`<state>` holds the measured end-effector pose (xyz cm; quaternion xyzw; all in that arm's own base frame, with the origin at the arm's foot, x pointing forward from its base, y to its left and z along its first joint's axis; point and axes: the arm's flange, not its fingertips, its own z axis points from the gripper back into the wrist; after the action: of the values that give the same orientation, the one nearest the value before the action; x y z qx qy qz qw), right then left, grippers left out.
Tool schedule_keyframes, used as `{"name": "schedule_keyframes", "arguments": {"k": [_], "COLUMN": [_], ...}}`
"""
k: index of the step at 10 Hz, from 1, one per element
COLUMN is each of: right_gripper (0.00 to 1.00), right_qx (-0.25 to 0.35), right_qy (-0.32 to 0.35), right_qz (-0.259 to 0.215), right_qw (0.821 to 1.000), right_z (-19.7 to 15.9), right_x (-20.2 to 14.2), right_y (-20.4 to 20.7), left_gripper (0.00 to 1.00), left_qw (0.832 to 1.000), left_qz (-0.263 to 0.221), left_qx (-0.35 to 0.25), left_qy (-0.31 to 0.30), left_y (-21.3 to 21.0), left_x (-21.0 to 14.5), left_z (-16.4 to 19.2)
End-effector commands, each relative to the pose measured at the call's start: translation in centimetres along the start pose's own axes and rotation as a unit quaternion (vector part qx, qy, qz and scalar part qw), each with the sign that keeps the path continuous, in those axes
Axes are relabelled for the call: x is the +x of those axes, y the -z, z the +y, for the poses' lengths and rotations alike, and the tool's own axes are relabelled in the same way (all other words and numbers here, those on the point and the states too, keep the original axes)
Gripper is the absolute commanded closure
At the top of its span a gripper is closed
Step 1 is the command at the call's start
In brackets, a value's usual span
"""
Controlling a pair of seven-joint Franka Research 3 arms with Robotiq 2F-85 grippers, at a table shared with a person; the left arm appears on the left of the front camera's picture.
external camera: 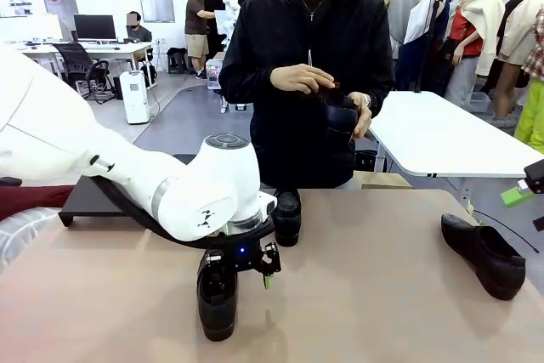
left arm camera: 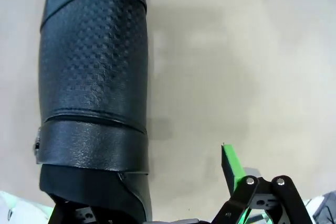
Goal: Organize the shoes by placing them on the stand.
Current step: Place the Shoe from the middle of the table onto the Shoes Stand.
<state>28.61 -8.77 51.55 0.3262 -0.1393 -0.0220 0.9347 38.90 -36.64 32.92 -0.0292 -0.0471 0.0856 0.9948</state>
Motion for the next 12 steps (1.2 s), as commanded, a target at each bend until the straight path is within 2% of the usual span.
{"name": "schedule_keyframes", "arguments": {"k": [1, 9, 11, 12], "right_gripper": [0.00, 0.00, 0.00, 0.00], "right_qx": [0.015, 0.015, 0.015, 0.015], "right_qy": [0.006, 0.006, 0.006, 0.006], "right_qz": [-0.002, -0.002, -0.002, -0.002], "right_qw": [1.000, 1.000, 1.000, 1.000], "right_z": [0.3, 0.3, 0.3, 0.3], "right_x": [0.2, 0.2, 0.2, 0.2], "right_y": [-0.2, -0.2, -0.2, -0.2], "left_gripper": [1.00, 1.00, 1.00, 1.00], "left_qw": [0.999, 0.999, 0.998, 0.998], "left_qz": [-0.026, -0.035, -0.053, -0.053], "left_qx": [0.022, 0.037, 0.039, 0.032], "left_qy": [-0.013, -0.003, -0.004, 0.014], "left_y": [-0.2, -1.1, -1.9, -2.7], "left_x": [0.2, -0.5, -1.0, -1.8], "left_z": [-1.0, -0.1, 1.0, 2.0]}}
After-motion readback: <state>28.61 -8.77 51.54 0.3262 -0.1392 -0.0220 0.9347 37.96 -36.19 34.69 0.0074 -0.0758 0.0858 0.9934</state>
